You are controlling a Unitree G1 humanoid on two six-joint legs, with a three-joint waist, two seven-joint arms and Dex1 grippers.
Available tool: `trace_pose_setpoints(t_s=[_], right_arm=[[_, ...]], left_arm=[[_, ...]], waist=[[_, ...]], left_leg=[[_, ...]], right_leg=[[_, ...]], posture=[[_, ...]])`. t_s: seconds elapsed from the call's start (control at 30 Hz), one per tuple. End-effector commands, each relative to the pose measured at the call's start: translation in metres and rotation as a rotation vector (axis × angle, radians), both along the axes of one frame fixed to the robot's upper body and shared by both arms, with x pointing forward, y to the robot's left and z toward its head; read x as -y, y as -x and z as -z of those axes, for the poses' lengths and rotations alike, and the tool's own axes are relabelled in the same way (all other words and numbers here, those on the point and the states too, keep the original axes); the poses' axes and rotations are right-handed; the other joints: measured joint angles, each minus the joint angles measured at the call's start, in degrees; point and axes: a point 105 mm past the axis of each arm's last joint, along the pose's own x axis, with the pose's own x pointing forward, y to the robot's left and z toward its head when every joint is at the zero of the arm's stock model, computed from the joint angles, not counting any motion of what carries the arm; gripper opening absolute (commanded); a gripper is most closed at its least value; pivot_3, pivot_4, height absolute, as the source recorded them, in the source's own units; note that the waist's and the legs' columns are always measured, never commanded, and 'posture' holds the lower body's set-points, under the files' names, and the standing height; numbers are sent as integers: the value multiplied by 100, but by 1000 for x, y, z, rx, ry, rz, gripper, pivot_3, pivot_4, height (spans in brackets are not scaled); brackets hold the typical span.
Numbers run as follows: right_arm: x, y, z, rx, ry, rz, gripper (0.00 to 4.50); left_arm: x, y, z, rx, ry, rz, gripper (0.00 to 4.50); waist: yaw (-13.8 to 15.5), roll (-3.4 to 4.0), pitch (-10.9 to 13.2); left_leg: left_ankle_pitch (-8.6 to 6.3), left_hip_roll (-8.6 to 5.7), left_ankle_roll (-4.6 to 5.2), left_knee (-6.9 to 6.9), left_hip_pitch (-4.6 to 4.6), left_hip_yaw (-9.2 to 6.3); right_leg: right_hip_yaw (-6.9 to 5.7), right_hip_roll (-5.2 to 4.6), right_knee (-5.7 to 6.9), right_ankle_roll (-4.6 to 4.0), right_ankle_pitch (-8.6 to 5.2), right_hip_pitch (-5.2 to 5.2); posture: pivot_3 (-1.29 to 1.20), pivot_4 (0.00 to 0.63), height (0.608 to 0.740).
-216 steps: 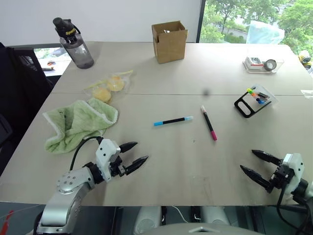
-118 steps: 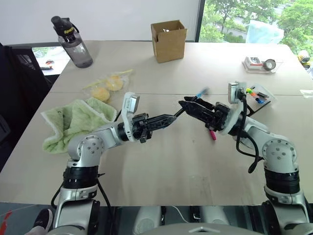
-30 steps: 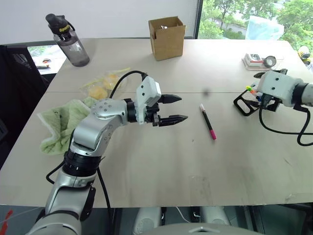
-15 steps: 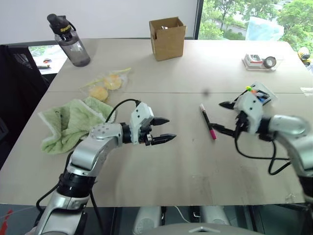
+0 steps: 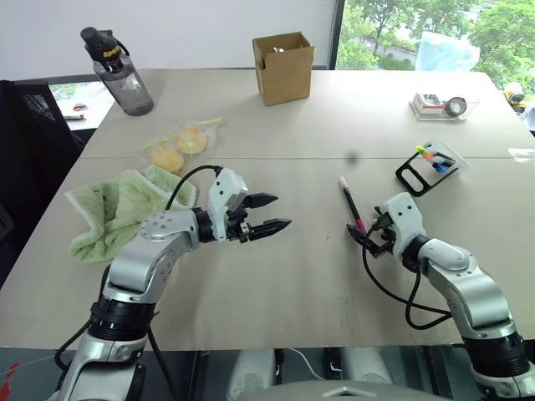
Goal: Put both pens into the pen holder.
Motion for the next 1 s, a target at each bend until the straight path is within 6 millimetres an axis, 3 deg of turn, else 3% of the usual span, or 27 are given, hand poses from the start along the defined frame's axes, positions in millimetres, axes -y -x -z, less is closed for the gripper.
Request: trace_pose_setpoints(t_s=[0.03,0.2,0.23,0.3,0.5,0.77,0.97,1.0], right_arm=[[-2,4,-6,30,14,-5,2634],[-2,4,-8,36,-4,2,224],[-3,3,-10,45,-9,-5,23],[-6,3,-16,79,-25,-26,6],[-41,14,-58,256,-226,-213,6],[-64,34,-84,387,-363,-416,6],[-69,42,-86,401,-368,-495,6],[-70,43,-85,399,-361,-504,6]], left_arm=[[6,2,-15,59,13,26,3452],[5,-3,-14,42,34,-17,3452],[6,-5,-14,24,74,-33,3452],[8,-9,-19,-12,178,-69,3452],[2,-29,-47,-180,732,-234,3452],[15,-23,-57,-255,885,-185,3452],[28,-13,-56,-303,905,-96,3452],[29,-13,-56,-305,911,-90,3200]], waist=[[1,0,0],[19,-2,-1],[21,-2,-1],[28,-2,-1],[21,-7,-3],[9,-9,-4],[7,-9,-4],[7,-9,-4]], left_leg=[[0,0,0,0,0,0],[-4,-2,6,0,0,3],[-4,-2,7,0,0,3],[-4,-2,7,0,-1,3],[-8,0,14,4,-3,-5],[-1,-3,2,4,-2,-7],[0,-3,0,5,-1,-9],[0,-3,1,4,-1,-9]], right_leg=[[0,0,0,0,0,0],[2,-2,-2,0,0,1],[2,-2,-2,1,0,1],[1,-2,-2,1,0,1],[-2,-3,0,1,0,2],[-2,-4,-2,1,1,5],[-4,-2,-1,1,1,6],[-3,-2,-1,1,0,6]], posture=[[0,150,736],[0,150,736],[0,150,736],[0,150,736],[0,150,736],[0,150,736],[0,150,736],[0,150,736]])
